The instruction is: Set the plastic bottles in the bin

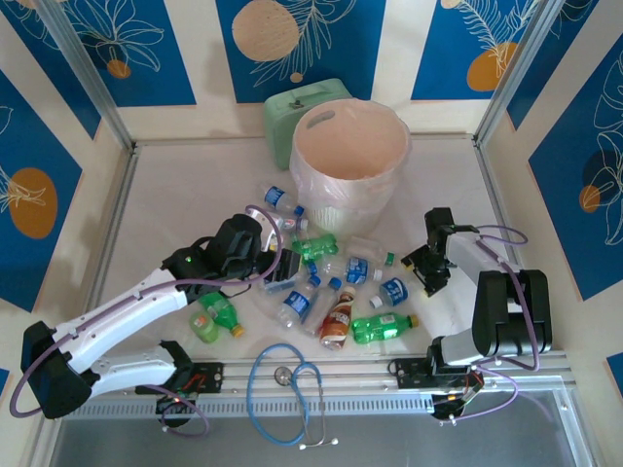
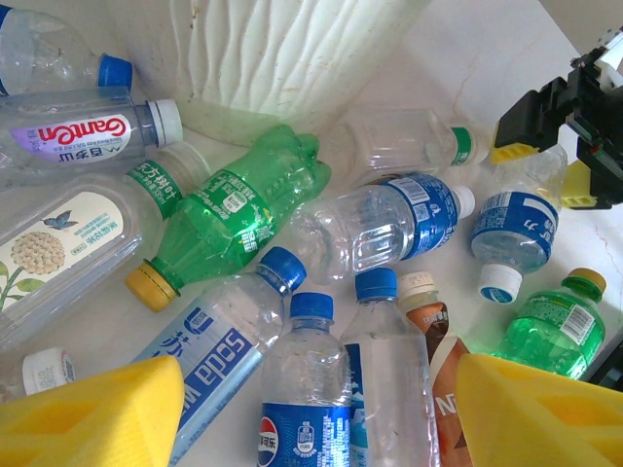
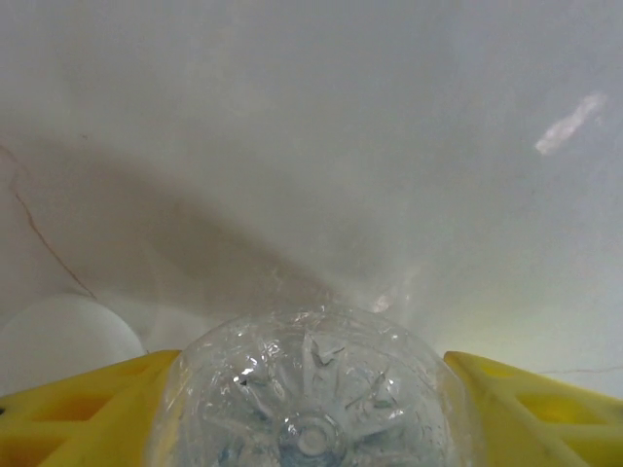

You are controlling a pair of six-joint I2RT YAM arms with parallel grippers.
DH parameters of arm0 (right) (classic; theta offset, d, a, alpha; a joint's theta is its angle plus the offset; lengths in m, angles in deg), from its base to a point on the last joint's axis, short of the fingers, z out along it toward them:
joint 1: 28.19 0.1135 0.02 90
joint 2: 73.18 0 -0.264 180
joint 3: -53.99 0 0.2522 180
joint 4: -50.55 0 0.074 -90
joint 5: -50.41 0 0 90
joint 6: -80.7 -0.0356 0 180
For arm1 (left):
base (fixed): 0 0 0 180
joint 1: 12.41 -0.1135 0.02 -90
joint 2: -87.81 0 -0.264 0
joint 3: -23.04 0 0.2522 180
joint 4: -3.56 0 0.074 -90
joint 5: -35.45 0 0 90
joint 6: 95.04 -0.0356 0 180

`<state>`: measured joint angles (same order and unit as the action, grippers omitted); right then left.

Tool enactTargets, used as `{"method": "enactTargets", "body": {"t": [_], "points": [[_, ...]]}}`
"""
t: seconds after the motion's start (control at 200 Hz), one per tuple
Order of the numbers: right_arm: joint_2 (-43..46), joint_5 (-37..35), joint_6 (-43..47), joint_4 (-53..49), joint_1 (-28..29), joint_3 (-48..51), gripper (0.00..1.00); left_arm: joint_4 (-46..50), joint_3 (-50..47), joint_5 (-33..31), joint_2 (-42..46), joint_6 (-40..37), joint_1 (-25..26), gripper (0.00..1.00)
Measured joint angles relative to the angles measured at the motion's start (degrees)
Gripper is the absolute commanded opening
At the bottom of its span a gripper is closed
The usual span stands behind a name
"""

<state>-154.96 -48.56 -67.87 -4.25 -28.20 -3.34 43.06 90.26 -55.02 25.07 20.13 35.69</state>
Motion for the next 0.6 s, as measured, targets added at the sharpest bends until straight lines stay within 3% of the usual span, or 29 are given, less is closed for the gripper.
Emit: {"method": "enactTargets", "body": {"t": [0.12,0.365,0.6], "points": [[0.0,0.0,0.3,-0.2,-0.4,-0.2,0.59,0.0,0.0,0.0,0.0,0.0,0.0,0.73],[5.4,-0.7,1.4,-4.7,-1.0,-2.8,0.58,0.0,0.0,-0.1,0.0,-0.2,0.0,0.73],[16.5,1.1,3.8,-14.2,-0.8,-17.2,0.57,0.0,0.0,-0.2,0.1,-0.2,0.0,0.73]]}}
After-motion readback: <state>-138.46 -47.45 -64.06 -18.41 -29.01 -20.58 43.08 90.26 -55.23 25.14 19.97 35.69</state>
